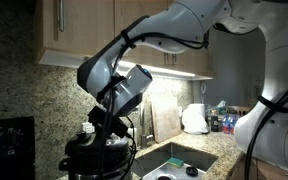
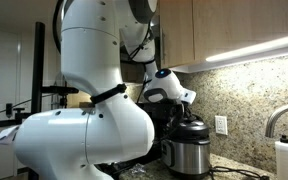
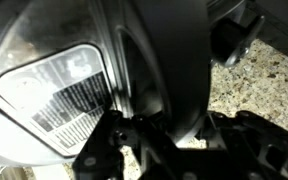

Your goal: Pick up the lid and close the rice cooker

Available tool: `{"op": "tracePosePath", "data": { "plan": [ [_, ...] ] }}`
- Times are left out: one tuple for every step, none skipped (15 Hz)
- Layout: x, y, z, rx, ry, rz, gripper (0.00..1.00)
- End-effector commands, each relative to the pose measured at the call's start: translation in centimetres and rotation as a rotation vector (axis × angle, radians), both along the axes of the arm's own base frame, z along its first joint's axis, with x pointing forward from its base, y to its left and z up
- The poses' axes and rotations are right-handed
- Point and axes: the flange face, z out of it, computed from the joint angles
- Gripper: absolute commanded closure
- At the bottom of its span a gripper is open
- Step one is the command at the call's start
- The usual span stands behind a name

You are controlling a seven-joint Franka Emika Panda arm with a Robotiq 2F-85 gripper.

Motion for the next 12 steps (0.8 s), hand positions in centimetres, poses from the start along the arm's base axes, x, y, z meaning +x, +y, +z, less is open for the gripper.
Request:
{"op": "tracePosePath", "data": {
  "plan": [
    [1.4, -0.7, 2.7, -0.024, -0.062, 0.001, 1.0],
    [1.4, -0.6, 2.7, -0.029, -0.064, 0.005, 0.99],
    [1.4, -0.3, 2.7, -0.038, -0.065, 0.015, 0.99],
    [1.4, -0.1, 2.6, -0.048, -0.066, 0.022, 1.0],
    [1.6, -0.1, 2.7, -0.053, -0.07, 0.024, 0.99],
    [1.8, -0.2, 2.9, -0.057, -0.077, 0.026, 0.99],
    [1.7, -0.3, 3.0, -0.049, -0.077, 0.021, 0.99],
    [1.4, -0.2, 2.8, -0.036, -0.067, 0.016, 0.99],
    [1.1, -0.4, 2.3, -0.032, -0.054, 0.009, 1.0],
    [1.1, -0.6, 2.2, -0.02, -0.051, -0.005, 1.0],
    [0.2, 0.1, -0.2, -0.035, -0.001, 0.018, 1.0],
    [0.2, 0.1, -0.2, -0.035, 0.0, 0.017, 1.0]
  ]
}}
